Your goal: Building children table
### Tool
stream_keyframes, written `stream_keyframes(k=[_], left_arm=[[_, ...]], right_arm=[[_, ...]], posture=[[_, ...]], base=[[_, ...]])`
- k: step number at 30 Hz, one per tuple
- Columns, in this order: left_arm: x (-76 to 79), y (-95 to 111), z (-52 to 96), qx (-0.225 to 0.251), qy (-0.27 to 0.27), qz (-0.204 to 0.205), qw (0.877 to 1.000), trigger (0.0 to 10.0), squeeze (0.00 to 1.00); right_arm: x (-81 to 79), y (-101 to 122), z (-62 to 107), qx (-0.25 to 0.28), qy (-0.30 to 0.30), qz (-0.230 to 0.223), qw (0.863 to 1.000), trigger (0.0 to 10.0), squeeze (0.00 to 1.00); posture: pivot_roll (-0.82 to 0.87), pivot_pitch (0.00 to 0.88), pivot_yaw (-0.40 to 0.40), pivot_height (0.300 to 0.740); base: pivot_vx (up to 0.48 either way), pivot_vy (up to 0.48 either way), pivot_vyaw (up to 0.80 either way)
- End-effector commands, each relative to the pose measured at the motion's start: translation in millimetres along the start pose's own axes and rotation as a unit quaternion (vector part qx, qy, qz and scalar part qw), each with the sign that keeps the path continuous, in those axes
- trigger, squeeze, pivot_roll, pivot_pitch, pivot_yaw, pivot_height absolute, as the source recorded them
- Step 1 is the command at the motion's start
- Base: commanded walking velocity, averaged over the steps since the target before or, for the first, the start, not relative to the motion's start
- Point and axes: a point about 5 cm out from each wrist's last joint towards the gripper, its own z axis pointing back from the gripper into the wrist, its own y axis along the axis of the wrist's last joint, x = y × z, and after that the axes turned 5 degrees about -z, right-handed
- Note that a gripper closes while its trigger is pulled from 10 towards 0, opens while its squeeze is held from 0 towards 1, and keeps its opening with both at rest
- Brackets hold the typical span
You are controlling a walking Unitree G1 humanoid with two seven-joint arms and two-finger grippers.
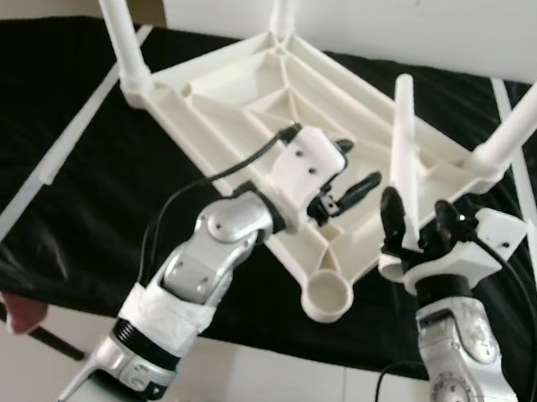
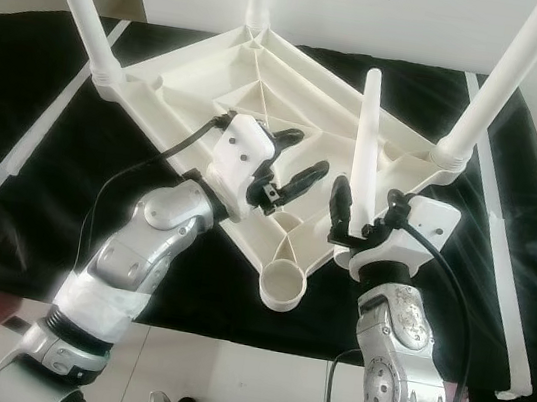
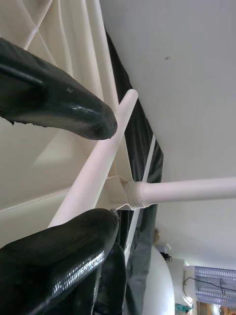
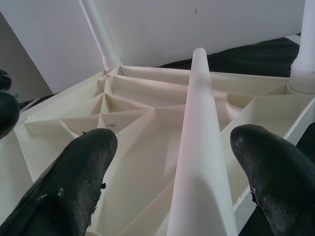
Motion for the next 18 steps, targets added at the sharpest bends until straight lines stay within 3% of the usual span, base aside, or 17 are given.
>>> stream_keyframes(k=[1, 2, 10, 11, 18], left_arm=[[4.0, -3, 2.2, -0.004, -0.006, 0.010, 1.000, 10.0, 1.00], [4.6, -2, 2.7, 0.000, -0.007, 0.019, 1.000, 10.0, 1.00], [5.4, -4, 1.6, -0.009, -0.020, 0.011, 1.000, 10.0, 1.00], [5.6, -5, 0.5, -0.015, -0.026, 0.004, 1.000, 10.0, 0.00], [7.5, -4, -2.7, -0.020, -0.041, -0.003, 0.999, 10.0, 0.00]], right_arm=[[0.6, -2, 0.9, -0.009, -0.004, 0.002, 1.000, 10.0, 0.00], [0.7, -2, -0.3, -0.015, -0.006, 0.010, 1.000, 10.0, 0.00], [-0.9, 4, -8.7, -0.044, -0.014, 0.031, 0.998, 10.0, 0.00], [-0.7, 8, -13.8, -0.056, -0.019, 0.031, 0.998, 10.0, 0.00], [-1.6, 30, -34.4, -0.095, -0.005, 0.027, 0.995, 10.0, 0.00]], posture=[[-0.14, 0.161, 0.028, 0.740], [-0.15, 0.197, 0.031, 0.740], [-0.15, 0.191, 0.027, 0.740], [-0.16, 0.210, 0.034, 0.740], [-0.16, 0.233, 0.033, 0.740]], base=[[0.000, 0.000, 0.00], [0.000, 0.000, 0.00], [0.000, 0.000, 0.00], [0.000, 0.000, 0.00], [0.000, 0.000, 0.00]])
